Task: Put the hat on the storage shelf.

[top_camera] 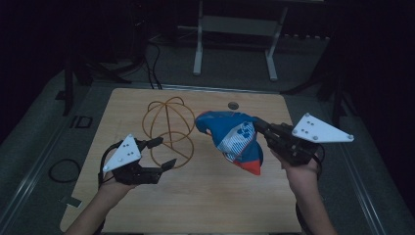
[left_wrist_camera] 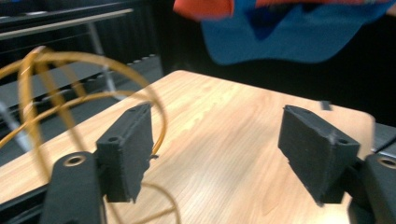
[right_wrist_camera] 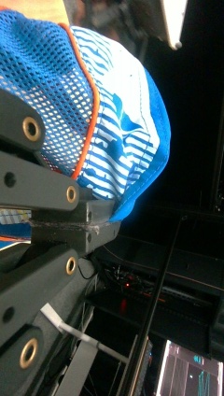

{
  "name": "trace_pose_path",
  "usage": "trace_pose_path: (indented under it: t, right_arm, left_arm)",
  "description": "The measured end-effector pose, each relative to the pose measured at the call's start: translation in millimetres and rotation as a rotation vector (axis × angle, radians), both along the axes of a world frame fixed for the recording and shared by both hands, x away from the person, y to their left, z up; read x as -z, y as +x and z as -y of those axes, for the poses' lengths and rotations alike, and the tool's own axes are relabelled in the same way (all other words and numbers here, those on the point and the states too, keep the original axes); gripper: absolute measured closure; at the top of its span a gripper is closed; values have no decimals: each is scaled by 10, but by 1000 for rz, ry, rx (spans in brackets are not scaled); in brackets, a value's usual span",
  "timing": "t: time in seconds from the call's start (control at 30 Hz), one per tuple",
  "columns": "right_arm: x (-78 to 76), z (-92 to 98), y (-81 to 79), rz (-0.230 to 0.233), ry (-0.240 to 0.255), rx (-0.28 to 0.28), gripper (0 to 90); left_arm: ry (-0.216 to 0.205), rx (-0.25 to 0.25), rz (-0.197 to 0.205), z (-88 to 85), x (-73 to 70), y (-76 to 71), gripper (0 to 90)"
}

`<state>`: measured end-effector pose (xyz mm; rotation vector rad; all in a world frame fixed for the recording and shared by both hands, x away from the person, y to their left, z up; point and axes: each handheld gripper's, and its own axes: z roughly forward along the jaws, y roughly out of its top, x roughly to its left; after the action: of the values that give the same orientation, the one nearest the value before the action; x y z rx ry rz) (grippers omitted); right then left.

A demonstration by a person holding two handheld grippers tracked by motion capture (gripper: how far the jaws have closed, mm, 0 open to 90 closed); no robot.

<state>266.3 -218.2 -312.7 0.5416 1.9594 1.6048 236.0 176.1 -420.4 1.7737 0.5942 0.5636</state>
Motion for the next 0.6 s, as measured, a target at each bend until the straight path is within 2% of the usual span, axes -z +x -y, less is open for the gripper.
trace_pose_path:
  t: [0.07,0.17,0.27,0.33,0.4,0.47,0.53,0.6]
  right_arm:
    - [-38,-44,60,-3,6,-6,897]
    - [-90,-136,152,-4,-1,-5,897]
    - [-130,-240,244,-6,-11,-11,897]
    - [-147,-313,302,-5,-19,-10,897]
    - [-155,-388,365,-12,-14,-13,897]
    - [-147,-465,431,-21,-10,-17,897]
    - [-135,-542,499,-24,-7,-11,897]
    - [-134,-617,578,-35,-2,-10,897]
  left_arm:
    - [-20,-34,-15,-48,107,-42,208]
    - [-52,-76,-29,-103,279,-113,188]
    - [-42,-128,-35,-139,431,-155,130]
    - [-28,-160,-54,-168,527,-157,34]
    - [-35,-195,-76,-193,650,-174,24]
    - [3,-228,-82,-184,787,-199,24]
    - [-11,-237,-105,-205,925,-201,24]
    - [-10,-271,-115,-239,1047,-189,24]
